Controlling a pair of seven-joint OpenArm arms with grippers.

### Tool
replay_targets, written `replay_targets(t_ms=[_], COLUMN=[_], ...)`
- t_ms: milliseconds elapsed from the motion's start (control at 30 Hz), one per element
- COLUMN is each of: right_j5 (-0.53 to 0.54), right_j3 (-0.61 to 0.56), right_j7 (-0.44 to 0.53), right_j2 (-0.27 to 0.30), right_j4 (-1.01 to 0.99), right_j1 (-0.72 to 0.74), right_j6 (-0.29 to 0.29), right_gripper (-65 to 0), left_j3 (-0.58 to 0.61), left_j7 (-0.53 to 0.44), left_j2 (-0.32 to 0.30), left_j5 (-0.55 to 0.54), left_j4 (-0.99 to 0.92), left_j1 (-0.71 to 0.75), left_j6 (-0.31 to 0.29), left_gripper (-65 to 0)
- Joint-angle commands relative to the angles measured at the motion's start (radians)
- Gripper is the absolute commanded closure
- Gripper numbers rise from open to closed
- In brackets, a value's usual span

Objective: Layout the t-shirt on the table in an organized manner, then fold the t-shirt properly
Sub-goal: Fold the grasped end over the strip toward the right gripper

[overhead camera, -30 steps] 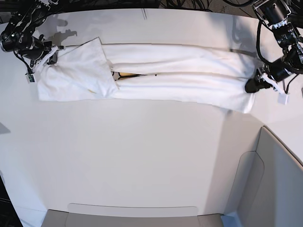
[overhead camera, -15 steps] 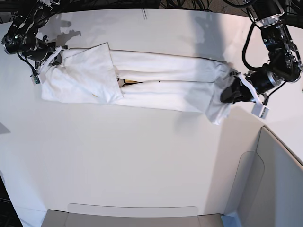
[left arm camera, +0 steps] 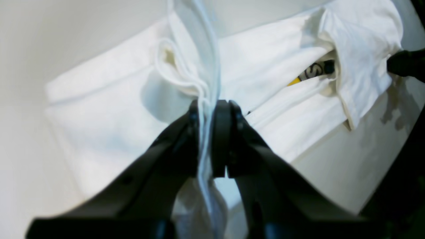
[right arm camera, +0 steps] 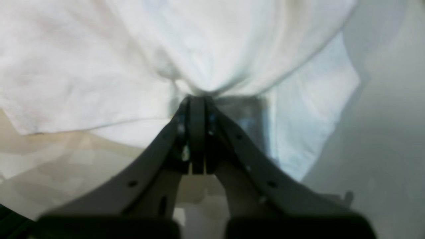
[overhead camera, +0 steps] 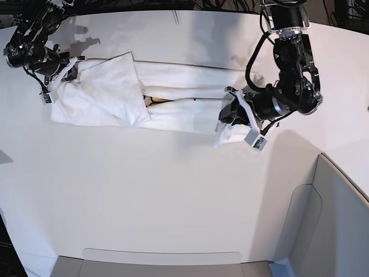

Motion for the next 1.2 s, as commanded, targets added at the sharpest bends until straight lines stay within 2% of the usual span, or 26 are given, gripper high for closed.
replay_targets(t_ms=[0,233,433,567,700,900,1167], right_j5=[0.014,0.014,0.012,0.011,0.011,0.011,0.011], right_j3=[-0.009,-0.027,-0.027,-0.027,-0.027,-0.027,-0.027], right_j7=[0.006,0.006,0.006,0.006,0.006,0.006,0.006], right_j2=[0.010,0.010,0.010,0.010,0.010,0.010,0.010], right_j4=[0.019,0.019,0.019,0.019,0.019,0.019,0.019], right_j1=[0.006,0.010,0.010,0.010,0.010,0.010,0.010], right_j6=[0.003,0.003,0.003,0.003,0.003,0.003,0.003], right_gripper=[0.0,0.0,0.0,0.0,0.0,0.0,0.0], left_j3=[0.015,0.120,0.202,0.206,0.221,0.316,0.342], left_j7=[-0.018,-0.018,-0.018,-0.018,-0.018,-0.018,-0.023], left_j2=[0.009,0.084,0.101,0.116,0.138,0.161,0.187], left_j5=[0.000,0.106,0.118,0.120,0.181,0.261,0.264], left_j4=[0.016,0.016,0.016,0.013,0.005,0.005,0.005], left_j1=[-0.030,-0.053,-0.055,-0.084,-0.098,-0.102,-0.098], left_j6=[-0.001,-0.001,-0.001,-0.001,-0.001,-0.001,-0.001], left_gripper=[0.0,0.0,0.0,0.0,0.0,0.0,0.0])
